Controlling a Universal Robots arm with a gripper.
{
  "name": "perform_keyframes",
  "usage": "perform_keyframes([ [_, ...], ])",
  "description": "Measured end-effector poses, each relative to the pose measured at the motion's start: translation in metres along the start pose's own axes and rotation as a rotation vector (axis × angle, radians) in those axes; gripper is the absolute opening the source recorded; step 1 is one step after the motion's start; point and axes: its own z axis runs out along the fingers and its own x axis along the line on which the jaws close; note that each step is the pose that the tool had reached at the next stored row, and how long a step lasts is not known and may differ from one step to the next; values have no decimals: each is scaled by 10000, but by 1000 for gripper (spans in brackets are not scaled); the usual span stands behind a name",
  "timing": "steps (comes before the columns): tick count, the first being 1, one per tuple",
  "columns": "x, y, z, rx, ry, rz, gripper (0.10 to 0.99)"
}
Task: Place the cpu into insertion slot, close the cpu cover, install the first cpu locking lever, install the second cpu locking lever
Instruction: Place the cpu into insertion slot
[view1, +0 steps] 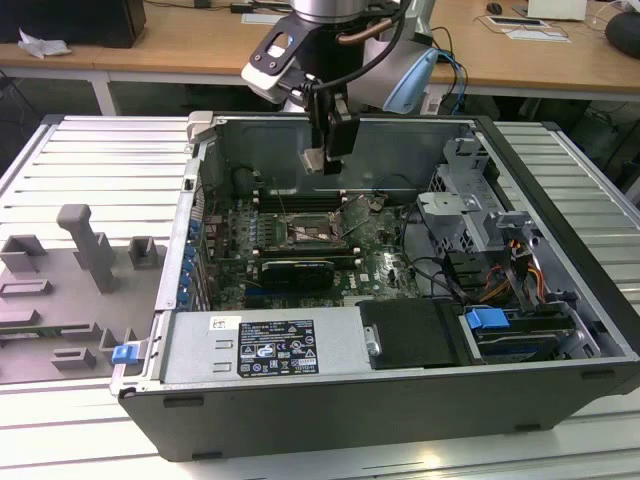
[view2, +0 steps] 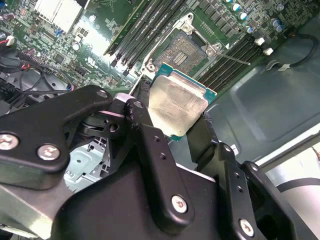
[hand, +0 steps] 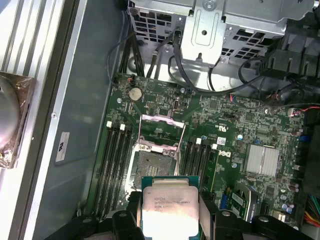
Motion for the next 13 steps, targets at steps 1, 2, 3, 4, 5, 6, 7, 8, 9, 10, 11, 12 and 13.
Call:
perform_keyframes([
  [1,0,0,3,2,1,1,541],
  [2,0,-1,6,3,0,2,541],
  [3,0,-1,11,6,2,3,541],
  [4,0,-1,14,7,1,3,541],
  [5,0,-1,16,8,1,4,541],
  [6,-1,-2,22,12,1,5,541],
  [7,-1,-2,28,13,2,7,541],
  [8,-1,-3,33,15,2,8,541],
  [9,-1,-3,38,17,2,9,541],
  [10,-1,-3,44,20,3,10,541],
  [11,-1,-4,51,23,3,12,541],
  [12,-1,-4,57,24,3,13,541],
  [13,-1,-5,62,27,4,14,541],
])
